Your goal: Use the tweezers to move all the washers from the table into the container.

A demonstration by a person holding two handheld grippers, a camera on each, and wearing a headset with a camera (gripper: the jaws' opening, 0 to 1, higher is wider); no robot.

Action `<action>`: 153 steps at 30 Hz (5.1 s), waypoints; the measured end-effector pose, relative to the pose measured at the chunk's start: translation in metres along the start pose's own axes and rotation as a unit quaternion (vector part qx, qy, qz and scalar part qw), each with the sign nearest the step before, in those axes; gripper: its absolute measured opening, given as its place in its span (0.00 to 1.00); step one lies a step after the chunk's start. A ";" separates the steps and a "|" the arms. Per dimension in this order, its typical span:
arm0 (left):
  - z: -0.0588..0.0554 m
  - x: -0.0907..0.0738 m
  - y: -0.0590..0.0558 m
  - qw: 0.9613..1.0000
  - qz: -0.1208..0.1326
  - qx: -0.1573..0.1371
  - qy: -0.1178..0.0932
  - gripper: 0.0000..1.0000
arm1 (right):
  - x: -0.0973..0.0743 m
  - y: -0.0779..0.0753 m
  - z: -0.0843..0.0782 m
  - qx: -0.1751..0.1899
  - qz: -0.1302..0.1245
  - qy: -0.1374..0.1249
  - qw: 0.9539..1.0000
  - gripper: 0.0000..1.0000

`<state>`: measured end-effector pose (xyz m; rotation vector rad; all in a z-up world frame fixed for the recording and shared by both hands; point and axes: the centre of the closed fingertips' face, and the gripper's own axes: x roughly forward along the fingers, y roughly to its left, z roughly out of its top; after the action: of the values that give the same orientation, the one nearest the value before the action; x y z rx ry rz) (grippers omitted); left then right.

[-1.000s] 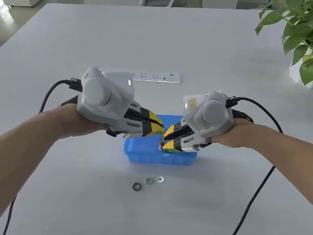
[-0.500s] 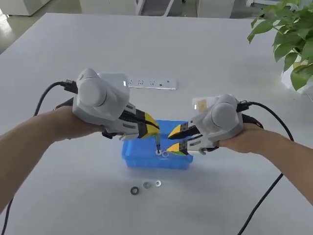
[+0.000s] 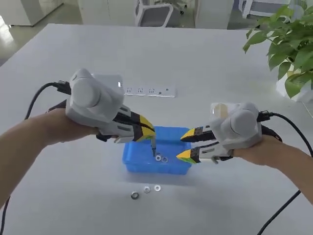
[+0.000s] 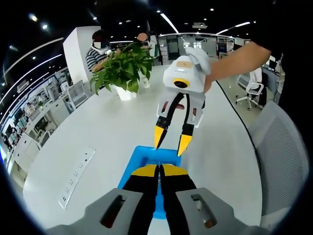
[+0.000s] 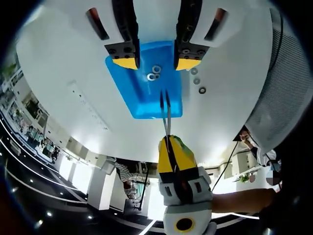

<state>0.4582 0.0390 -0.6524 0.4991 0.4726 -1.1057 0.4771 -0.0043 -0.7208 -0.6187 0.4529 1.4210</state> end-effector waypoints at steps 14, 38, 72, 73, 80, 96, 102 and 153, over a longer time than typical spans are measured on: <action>0.001 -0.014 -0.014 1.000 -0.003 0.002 0.009 0.05 | -0.025 0.012 -0.010 0.037 -0.030 -0.007 0.999 0.42; -0.008 -0.030 -0.042 1.000 -0.011 0.003 0.010 0.05 | -0.035 0.041 -0.020 0.058 -0.045 -0.018 0.997 0.79; -0.047 -0.029 -0.074 0.999 -0.027 -0.014 0.019 0.05 | -0.025 0.066 -0.030 0.083 -0.036 -0.010 0.996 1.00; -0.047 -0.029 -0.074 0.999 -0.027 -0.015 0.019 0.05 | -0.025 0.066 -0.030 0.083 -0.036 -0.009 0.996 1.00; -0.049 -0.026 -0.078 0.999 -0.033 -0.019 0.018 0.05 | -0.025 0.070 -0.033 0.085 -0.032 -0.005 0.996 1.00; -0.057 -0.022 -0.077 0.999 -0.032 -0.017 0.027 0.05 | -0.022 0.073 -0.035 0.083 -0.026 -0.001 0.996 0.99; -0.059 -0.021 -0.078 0.999 -0.033 -0.019 0.026 0.05 | -0.021 0.075 -0.035 0.081 -0.024 0.000 0.996 0.98; -0.058 -0.019 -0.083 0.996 -0.083 0.004 0.039 0.05 | 0.068 0.111 0.021 -0.041 0.109 -0.012 0.993 0.33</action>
<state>0.3683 0.0568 -0.6993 0.5191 0.5856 -1.2513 0.3732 0.0650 -0.7618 -0.6320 0.4550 1.6588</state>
